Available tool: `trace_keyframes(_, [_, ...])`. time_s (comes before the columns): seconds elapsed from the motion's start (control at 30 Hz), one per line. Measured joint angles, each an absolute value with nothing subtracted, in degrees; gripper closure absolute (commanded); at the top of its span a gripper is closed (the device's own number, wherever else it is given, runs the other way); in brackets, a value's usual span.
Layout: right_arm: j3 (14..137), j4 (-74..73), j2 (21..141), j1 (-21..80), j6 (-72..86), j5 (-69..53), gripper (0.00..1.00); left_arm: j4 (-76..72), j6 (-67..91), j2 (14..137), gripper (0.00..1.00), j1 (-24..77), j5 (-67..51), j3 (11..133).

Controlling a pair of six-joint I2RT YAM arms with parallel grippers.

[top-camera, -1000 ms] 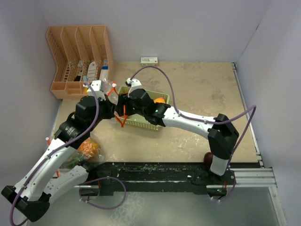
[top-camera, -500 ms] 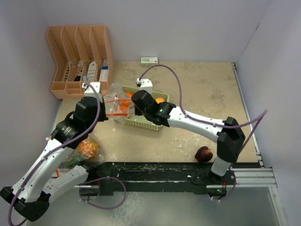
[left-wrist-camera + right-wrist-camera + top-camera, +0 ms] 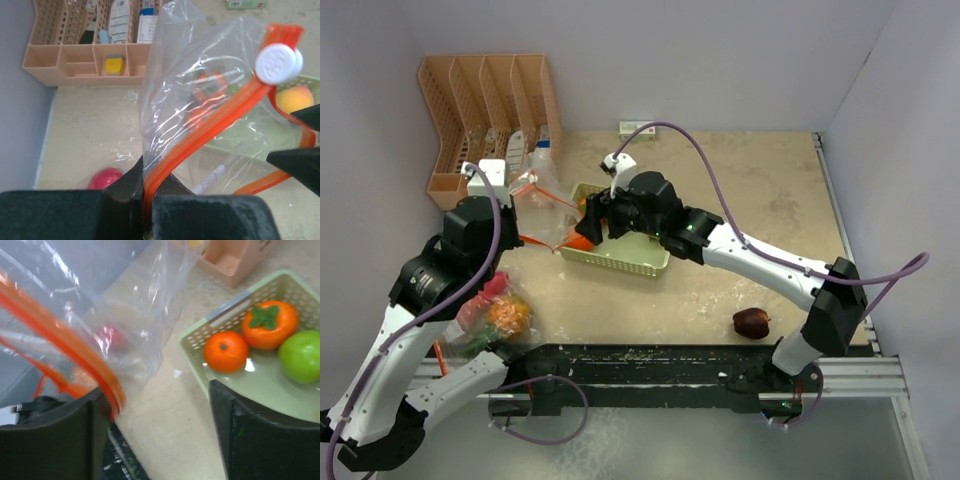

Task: Place the food in the zip-top bag and seal the zipper
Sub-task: Pick up the fake fruit from the center of the board.

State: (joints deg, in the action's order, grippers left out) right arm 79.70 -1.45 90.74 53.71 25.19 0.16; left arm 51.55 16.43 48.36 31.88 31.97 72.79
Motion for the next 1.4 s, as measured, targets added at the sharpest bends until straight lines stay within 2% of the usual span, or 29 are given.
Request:
trace_keyframes(0.03, [79.61, -0.97, 90.8, 53.67, 24.71, -2.09, 0.0, 52.53, 15.92, 48.49, 1.0, 31.88, 32.47, 74.26])
trace_keyframes(0.23, [76.01, 1.67, 86.5, 53.63, 23.57, -10.39, 0.01, 55.48, 14.35, 48.18, 1.0, 31.86, 35.42, 74.94])
trace_keyframes(0.4, [73.06, -0.54, 76.99, 53.6, 26.0, -10.07, 0.01, 55.83, 14.37, 49.39, 1.0, 31.83, 35.51, 70.5])
trace_keyframes(0.5, [74.54, -9.47, 72.9, 53.6, 29.61, -2.59, 0.0, 55.81, 14.44, 50.52, 1.0, 31.83, 34.61, 67.81])
trace_keyframes(0.7, [76.42, -35.46, 73.19, 50.48, 43.53, 15.11, 0.01, 54.68, 14.81, 50.57, 1.0, 31.83, 30.2, 63.48])
trace_keyframes(0.93, [68.66, -60.82, 74.5, 43.64, 61.91, 21.98, 0.01, 51.86, 14.96, 46.15, 1.0, 31.83, 26.98, 62.67])
trace_keyframes(1.2, [57.1, -67.44, 64.6, 32.45, 72.9, 22.63, 0.01, 48.75, 14.98, 42.3, 1.0, 31.83, 21.69, 61.17])
trace_keyframes(1.4, [50.83, -67.07, 66.94, 27.42, 75.26, 18.87, 0.0, 46.85, 15.33, 41.69, 1.0, 31.83, 19.03, 59.31])
